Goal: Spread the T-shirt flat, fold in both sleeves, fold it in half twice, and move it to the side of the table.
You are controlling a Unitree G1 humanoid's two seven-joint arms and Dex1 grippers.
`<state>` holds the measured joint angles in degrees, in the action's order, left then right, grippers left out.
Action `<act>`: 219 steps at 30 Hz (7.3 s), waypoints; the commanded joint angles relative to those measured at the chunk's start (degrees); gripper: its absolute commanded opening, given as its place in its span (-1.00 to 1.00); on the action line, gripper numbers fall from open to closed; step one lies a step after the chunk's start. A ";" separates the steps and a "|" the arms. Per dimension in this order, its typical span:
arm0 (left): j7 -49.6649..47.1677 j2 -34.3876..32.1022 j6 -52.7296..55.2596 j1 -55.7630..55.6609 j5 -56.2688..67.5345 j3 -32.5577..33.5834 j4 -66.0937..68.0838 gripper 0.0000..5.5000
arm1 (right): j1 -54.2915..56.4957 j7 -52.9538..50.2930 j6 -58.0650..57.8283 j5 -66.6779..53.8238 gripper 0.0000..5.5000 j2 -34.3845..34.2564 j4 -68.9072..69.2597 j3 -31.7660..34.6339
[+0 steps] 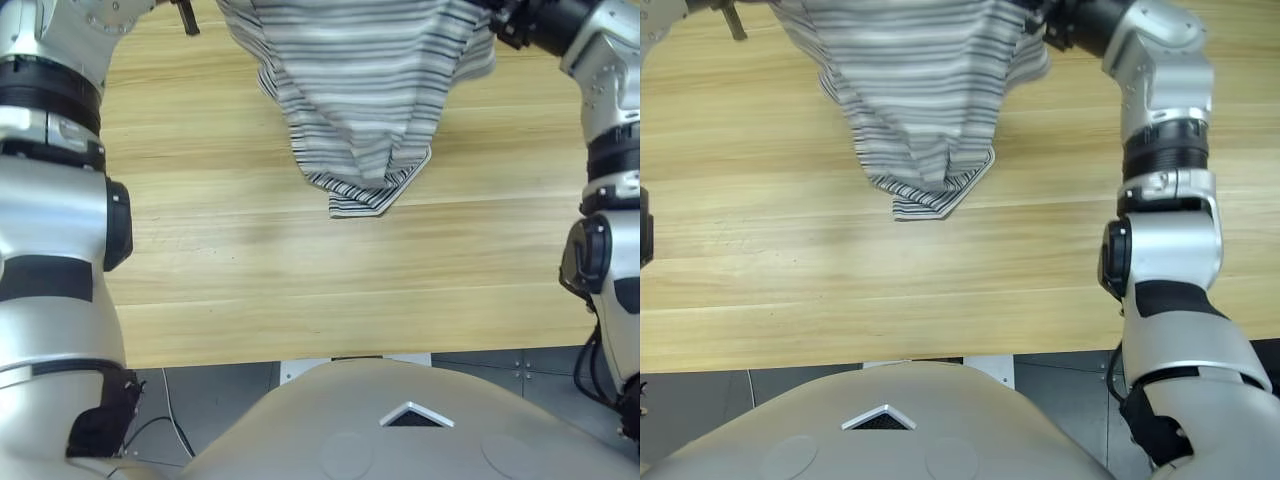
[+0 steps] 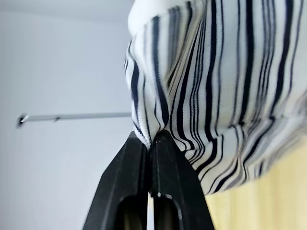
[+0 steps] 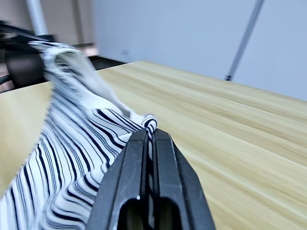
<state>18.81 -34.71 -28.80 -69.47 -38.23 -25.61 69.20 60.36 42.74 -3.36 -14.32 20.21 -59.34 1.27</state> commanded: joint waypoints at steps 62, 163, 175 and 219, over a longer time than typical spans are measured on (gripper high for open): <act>43.21 -19.21 12.71 65.01 49.48 16.28 -73.25 -0.11 | -46.46 30.38 -3.33 -4.94 -0.21 11.88 49.59 -5.95; 9.07 25.48 5.42 23.46 16.05 3.24 7.54 -0.11 | -63.95 29.79 10.83 11.94 -0.21 24.52 65.11 -29.11; 5.06 15.26 12.52 28.65 16.33 7.61 9.79 -0.11 | -66.75 31.17 9.65 10.91 -0.21 27.49 66.22 -29.79; 33.06 -17.59 -7.52 58.13 36.69 18.29 -45.60 -0.11 | -55.20 13.60 23.38 14.15 -0.21 12.87 50.69 -19.57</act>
<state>50.56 -47.78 -40.03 -14.54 -4.77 -10.94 31.95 5.23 56.87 19.45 -1.34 32.64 -8.07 -18.18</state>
